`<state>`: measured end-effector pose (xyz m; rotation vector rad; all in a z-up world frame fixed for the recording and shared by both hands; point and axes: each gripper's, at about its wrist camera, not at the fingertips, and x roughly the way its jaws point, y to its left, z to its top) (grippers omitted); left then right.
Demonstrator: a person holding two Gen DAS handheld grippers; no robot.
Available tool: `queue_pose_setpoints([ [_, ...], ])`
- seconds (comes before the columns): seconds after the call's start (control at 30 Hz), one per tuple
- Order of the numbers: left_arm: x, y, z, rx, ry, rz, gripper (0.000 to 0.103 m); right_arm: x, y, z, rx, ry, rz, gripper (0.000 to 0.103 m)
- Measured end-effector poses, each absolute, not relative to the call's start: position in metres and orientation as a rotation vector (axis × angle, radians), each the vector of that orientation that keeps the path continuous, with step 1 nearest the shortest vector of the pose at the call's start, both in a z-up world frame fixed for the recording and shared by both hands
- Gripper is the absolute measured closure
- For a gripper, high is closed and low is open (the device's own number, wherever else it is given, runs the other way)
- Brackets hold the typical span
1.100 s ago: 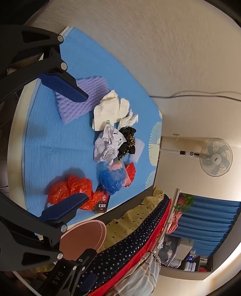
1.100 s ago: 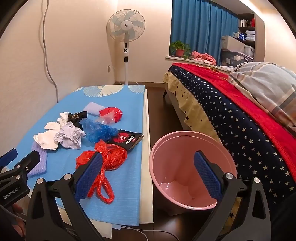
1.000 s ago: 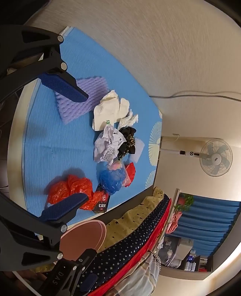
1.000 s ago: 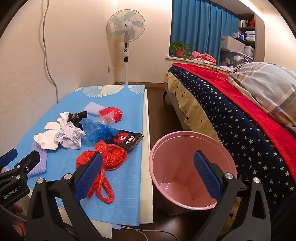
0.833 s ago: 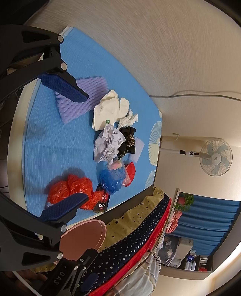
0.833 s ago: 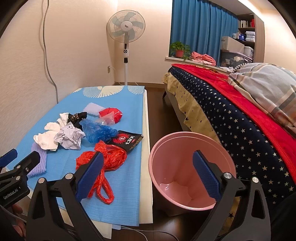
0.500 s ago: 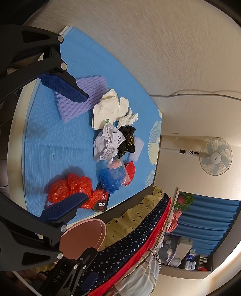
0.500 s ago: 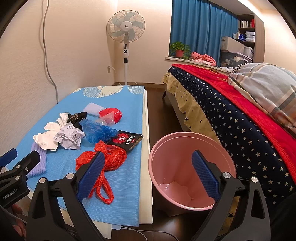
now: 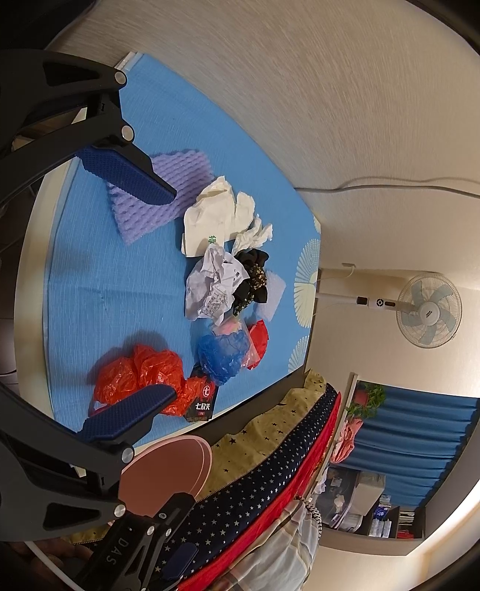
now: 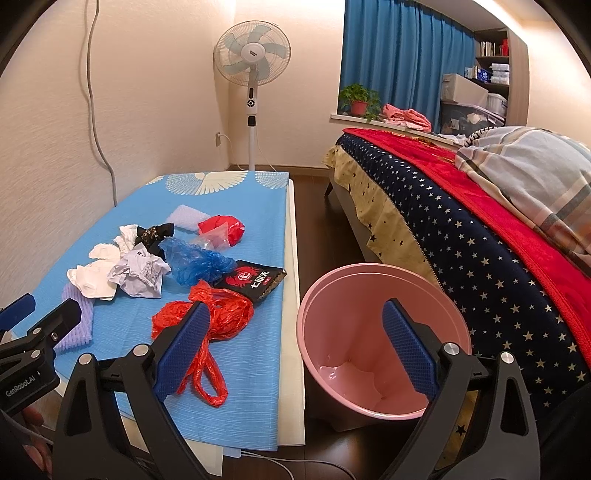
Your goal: Collect trash
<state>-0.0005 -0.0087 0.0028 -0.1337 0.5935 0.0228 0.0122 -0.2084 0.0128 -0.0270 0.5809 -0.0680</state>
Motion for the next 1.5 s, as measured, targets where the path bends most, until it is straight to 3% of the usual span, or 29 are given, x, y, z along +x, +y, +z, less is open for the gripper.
queue_pose_setpoints([
  [0.23, 0.001, -0.004, 0.004, -0.144, 0.597, 0.041, 0.015, 0.018, -0.207, 0.006, 0.033, 0.605, -0.017, 0.029],
  [0.47, 0.01, 0.01, -0.003, -0.153, 0.597, 0.105, 0.036, 0.03, -0.199, -0.004, 0.121, 0.623, 0.092, 0.043],
  [0.67, 0.016, 0.027, -0.008, -0.166, 0.578, 0.198, 0.051, 0.042, -0.187, -0.016, 0.149, 0.688, 0.152, 0.043],
  [0.97, 0.025, 0.047, -0.023, -0.173, 0.588, 0.325, 0.052, 0.067, -0.166, -0.043, 0.155, 0.736, 0.214, 0.034],
  [1.5, 0.041, 0.082, -0.078, -0.332, 0.778, 0.439, 0.053, 0.082, -0.147, -0.073, 0.112, 0.823, 0.241, 0.033],
])
